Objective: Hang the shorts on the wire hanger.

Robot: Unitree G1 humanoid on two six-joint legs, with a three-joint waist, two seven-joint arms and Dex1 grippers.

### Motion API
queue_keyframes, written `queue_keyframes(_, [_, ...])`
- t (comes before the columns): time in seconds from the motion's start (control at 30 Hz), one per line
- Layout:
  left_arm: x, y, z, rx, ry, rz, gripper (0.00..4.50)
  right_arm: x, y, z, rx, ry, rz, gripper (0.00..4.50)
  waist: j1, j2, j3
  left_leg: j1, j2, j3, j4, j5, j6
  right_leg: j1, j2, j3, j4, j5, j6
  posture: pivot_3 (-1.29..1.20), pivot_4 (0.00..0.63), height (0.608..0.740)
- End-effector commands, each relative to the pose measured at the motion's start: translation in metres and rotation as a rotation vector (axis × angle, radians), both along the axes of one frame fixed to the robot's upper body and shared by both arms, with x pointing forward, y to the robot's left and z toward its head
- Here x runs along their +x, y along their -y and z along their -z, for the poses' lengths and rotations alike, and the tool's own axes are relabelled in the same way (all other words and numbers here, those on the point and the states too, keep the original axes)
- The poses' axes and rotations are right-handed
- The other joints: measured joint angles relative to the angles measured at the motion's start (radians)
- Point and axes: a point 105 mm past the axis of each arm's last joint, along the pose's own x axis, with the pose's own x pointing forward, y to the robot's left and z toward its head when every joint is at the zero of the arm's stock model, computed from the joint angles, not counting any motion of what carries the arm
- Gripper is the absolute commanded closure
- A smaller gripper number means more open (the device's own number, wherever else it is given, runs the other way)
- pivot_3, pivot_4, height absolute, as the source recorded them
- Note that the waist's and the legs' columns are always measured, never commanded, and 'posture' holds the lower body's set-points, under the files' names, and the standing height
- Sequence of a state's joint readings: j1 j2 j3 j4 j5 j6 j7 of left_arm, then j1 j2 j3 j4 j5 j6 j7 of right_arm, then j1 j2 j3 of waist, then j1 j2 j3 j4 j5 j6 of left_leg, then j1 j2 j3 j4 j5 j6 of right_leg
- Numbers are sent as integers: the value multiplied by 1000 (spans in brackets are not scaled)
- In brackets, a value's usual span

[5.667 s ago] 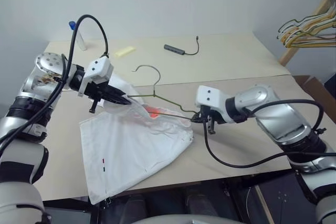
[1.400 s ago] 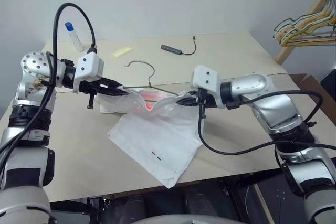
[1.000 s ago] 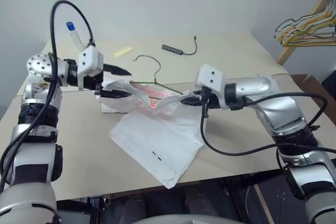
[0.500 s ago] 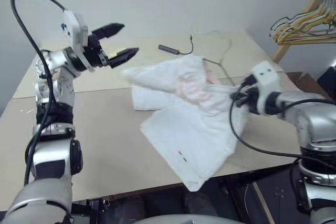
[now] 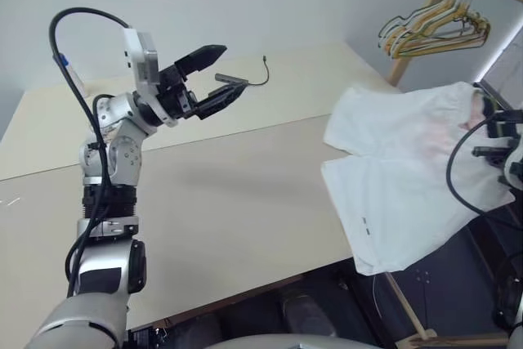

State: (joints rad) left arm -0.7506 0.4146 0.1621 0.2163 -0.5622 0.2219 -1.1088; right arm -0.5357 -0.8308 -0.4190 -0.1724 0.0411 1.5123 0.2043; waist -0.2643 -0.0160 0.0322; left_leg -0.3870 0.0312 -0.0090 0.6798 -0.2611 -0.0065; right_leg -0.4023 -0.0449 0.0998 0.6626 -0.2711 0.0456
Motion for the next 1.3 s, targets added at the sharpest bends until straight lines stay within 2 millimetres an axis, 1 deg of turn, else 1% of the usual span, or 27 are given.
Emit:
queue_keyframes(0.03, [-6,4,-14,-64,23,27,0,0,20,-40,-107,195,162,4470,-11,3,-2,0,0,0,0,0,0,0,0,1,0,0,0,-260,0,740])
queue_keyframes(0.1, [-15,8,-12,-59,18,85,0,7,23,-46,-111,251,219,4470,-26,6,-3,2,0,0,0,0,0,3,0,1,0,0,0,-259,0,740])
queue_keyframes(0.17, [-21,10,-10,-48,15,127,0,13,24,-49,-98,287,257,4470,-34,7,-3,5,0,1,-3,0,0,9,1,2,-2,-1,1,-257,0,740])
queue_keyframes(0.23, [-26,12,-6,-28,14,154,0,20,27,-50,-67,310,311,4470,-42,9,-4,14,0,1,-5,0,0,15,1,1,-5,-1,1,-257,0,740])
queue_keyframes(0.33, [-27,12,-2,-10,12,151,0,31,34,-56,-25,377,398,4470,-52,10,-4,16,0,1,-5,0,0,16,1,2,-6,-1,1,-255,0,740])
queue_keyframes(0.4, [-27,12,0,-2,1,148,0,37,37,-66,-45,407,435,4470,-53,10,-4,16,-1,2,-5,0,0,16,1,2,-6,-1,1,-244,0,740])
queue_keyframes(0.47, [-29,12,1,17,-12,150,0,43,38,-73,-21,419,462,4470,-55,12,-3,15,-1,2,-5,0,0,16,1,3,-7,-1,2,-240,0,740])
queue_keyframes(0.5, [-30,12,2,23,-10,154,0,47,39,-73,13,421,471,4470,-56,12,-3,16,-1,3,-6,0,0,16,1,5,-7,-1,2,-238,0,740])
queue_keyframes(0.6, [-34,12,2,28,5,168,0,56,43,-69,100,421,476,4470,-54,12,-3,17,-1,4,-7,0,1,16,1,7,-8,-2,2,-227,0,740])
queue_keyframes(0.7, [-36,12,1,27,7,174,0,61,45,-65,176,424,480,4470,-51,12,-3,17,-1,5,-7,0,1,16,1,7,-9,-2,3,-222,0,740])
queue_keyframes(0.77, [-37,12,3,38,16,168,0,61,50,-56,284,419,515,4470,-50,12,-3,17,-1,6,-7,0,1,16,1,8,-9,-2,3,-216,0,740])
queue_keyframes(0.87, [-38,12,4,46,21,164,0,61,53,-44,381,402,565,4470,-50,12,-3,17,-2,8,-9,-1,1,16,1,10,-10,-2,3,-210,0,740])
queue_keyframes(0.93, [-38,12,5,47,23,164,0,62,52,-38,395,377,573,4470,-50,12,-3,17,-2,9,-11,-1,1,16,1,11,-11,-2,3,-208,0,740])
queue_keyframes(1.03, [-39,12,5,46,23,166,0,65,50,-36,373,370,553,4470,-51,12,-3,17,-2,10,-12,-1,1,17,1,13,-13,-2,3,-206,0,740])
queue_keyframes(1.1, [-39,13,5,48,25,165,0,65,50,-37,311,354,548,3742,-51,12,-3,17,-2,12,-13,-1,1,17,1,15,-13,-2,4,-206,0,740])
queue_keyframes(1.13, [-39,13,5,47,25,166,0,66,50,-37,298,351,537,3563,-50,12,-3,17,-2,12,-13,-1,1,17,1,15,-13,-1,4,-206,0,740])
queue_keyframes(1.3, [-39,16,5,46,30,174,0,64,52,-42,195,337,539,1748,-49,12,-3,18,-2,12,-13,-1,1,17,1,15,-13,-1,5,-200,0,740])
